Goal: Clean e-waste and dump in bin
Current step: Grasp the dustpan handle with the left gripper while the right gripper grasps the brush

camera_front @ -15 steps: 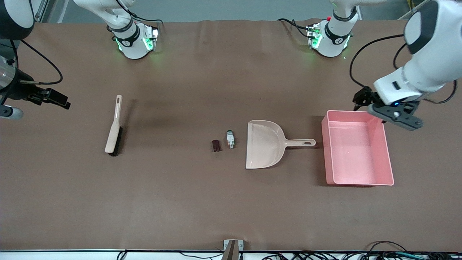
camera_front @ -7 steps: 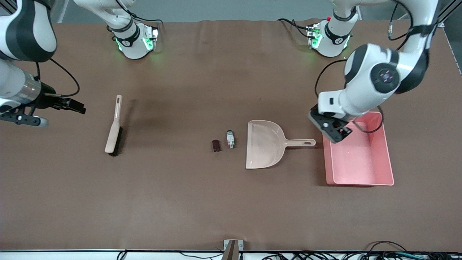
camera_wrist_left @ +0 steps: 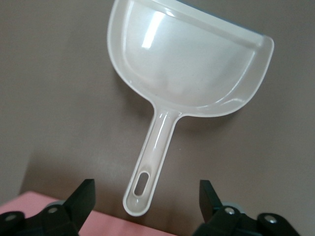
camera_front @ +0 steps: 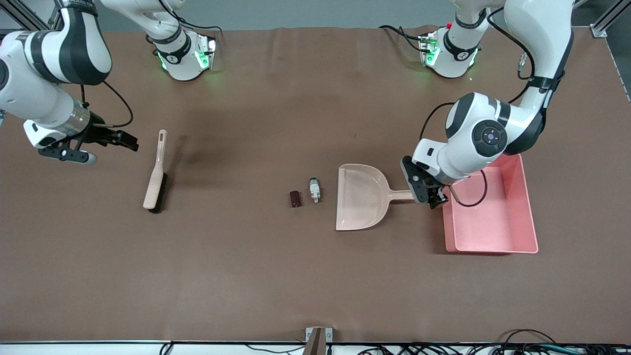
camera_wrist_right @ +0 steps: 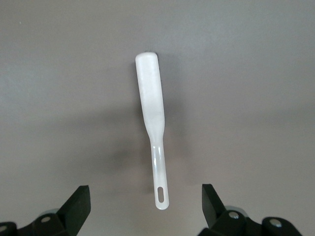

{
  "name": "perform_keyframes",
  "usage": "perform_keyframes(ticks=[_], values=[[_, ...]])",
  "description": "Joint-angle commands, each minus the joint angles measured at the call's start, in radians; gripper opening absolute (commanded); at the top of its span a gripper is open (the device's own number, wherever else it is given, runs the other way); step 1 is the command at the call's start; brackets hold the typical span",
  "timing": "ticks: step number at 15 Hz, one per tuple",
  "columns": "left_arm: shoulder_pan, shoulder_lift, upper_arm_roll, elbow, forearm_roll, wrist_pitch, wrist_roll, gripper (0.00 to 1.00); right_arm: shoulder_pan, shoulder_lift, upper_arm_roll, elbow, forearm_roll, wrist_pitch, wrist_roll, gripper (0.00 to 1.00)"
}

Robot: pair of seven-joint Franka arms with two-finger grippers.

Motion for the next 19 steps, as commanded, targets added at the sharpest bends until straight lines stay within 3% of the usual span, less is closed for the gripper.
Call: perform_keyframes(ticks=[1, 6, 10, 16, 19], values=[[0.011, 0.042, -0.013, 0.013, 0.017, 0.048, 0.128, 0.91, 0.000, -0.066, 0.003, -0.148, 0.013, 0.140, -0.001, 1.00], [-0.003, 0.085, -0.016, 0.016, 0.017, 0.076, 0.156, 0.88, 0.003, 0.003, 0.003, -0.257, 0.012, 0.397, -0.007, 1.00], [-0.003, 0.129, -0.037, 0.004, 0.018, 0.136, 0.157, 0.87, 0.031, 0.109, 0.003, -0.396, 0.012, 0.691, -0.007, 1.00], [-0.003, 0.172, -0.037, -0.026, 0.020, 0.266, 0.196, 0.86, 0.034, 0.154, 0.003, -0.449, -0.002, 0.765, -0.012, 0.96], [0.000, 0.173, -0.037, -0.043, 0.020, 0.268, 0.199, 0.85, 0.028, 0.157, 0.003, -0.460, -0.002, 0.768, -0.018, 0.83]])
